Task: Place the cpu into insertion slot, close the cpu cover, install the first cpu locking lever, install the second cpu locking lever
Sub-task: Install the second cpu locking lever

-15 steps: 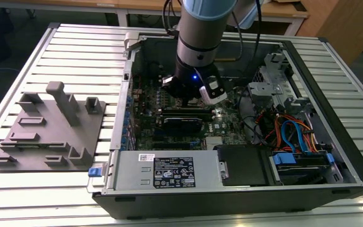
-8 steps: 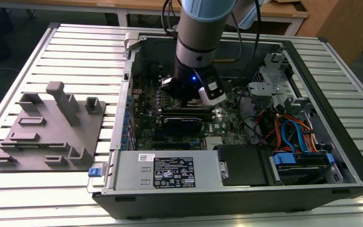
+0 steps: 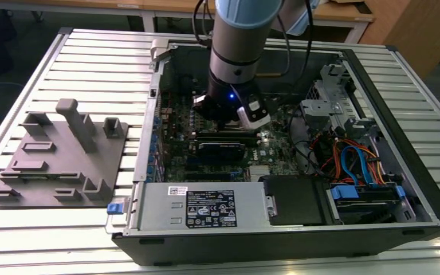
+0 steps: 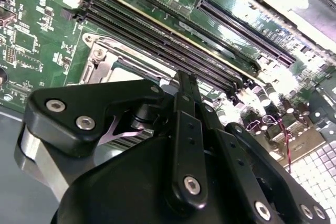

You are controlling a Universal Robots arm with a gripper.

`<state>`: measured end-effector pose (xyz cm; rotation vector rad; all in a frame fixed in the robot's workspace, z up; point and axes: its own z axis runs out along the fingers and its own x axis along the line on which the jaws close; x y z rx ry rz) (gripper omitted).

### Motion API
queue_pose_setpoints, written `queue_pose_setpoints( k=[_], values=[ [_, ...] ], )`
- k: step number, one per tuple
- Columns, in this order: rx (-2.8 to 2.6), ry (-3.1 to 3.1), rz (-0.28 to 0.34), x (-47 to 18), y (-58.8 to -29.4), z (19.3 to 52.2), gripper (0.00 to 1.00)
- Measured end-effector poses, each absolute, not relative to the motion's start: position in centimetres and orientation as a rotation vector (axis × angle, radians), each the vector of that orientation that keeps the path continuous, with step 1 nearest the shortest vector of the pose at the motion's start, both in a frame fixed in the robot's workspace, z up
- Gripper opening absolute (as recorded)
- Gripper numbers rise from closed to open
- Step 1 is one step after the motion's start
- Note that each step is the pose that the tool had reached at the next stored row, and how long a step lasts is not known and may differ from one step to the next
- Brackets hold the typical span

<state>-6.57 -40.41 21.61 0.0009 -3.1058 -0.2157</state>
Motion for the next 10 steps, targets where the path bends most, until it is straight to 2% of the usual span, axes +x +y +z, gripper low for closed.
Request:
queue_pose_setpoints(
  k=[10],
  values=[
    [0.001, -3.103, -0.241, -7.36, -40.75, 21.33, 0.10]
  ],
)
